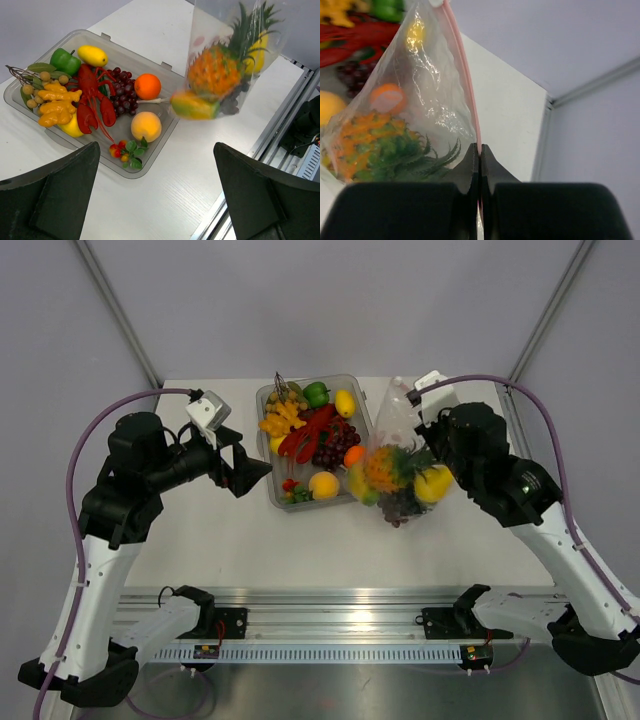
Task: Place the food in the zip-top bag and seal the zipper
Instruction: Place the zipper food storage bag at the center of the board.
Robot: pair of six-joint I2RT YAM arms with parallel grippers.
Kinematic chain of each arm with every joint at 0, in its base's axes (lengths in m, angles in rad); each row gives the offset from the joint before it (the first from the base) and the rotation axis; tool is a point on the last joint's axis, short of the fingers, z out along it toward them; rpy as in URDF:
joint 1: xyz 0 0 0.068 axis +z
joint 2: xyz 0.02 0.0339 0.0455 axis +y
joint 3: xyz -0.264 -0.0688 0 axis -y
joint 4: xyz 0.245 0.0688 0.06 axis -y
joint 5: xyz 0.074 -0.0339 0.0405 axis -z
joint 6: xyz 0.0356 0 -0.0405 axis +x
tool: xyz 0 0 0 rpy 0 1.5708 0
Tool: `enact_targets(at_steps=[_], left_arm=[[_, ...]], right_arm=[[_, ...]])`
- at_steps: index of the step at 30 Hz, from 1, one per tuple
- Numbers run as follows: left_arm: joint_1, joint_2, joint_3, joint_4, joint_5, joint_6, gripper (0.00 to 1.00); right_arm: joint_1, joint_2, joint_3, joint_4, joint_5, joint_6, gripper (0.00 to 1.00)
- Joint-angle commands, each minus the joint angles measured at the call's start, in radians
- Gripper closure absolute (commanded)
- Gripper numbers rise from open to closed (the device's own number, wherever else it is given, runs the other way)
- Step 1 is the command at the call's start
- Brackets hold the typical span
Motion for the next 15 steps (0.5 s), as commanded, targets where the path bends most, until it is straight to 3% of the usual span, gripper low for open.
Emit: enact_targets(at_steps=[1, 8, 15], left_arm=[[0.003, -0.001, 0.028, 0.044, 0.014, -0.009, 0.01], [0.002, 0.01, 0.023, 0.048, 0.02, -0.003, 0.01], [0.002, 0.01, -0.009, 0.061, 0.035, -0.003, 0.01]], right_arm=[[-0.142, 0.0, 0.09, 0.067, 0.11, -0.047, 1.0], [-0.337, 0.13, 0.127, 0.125, 0.125, -0.101, 1.0], [-0.354, 0.196, 0.043, 0.199, 0.061, -0.079, 1.0]])
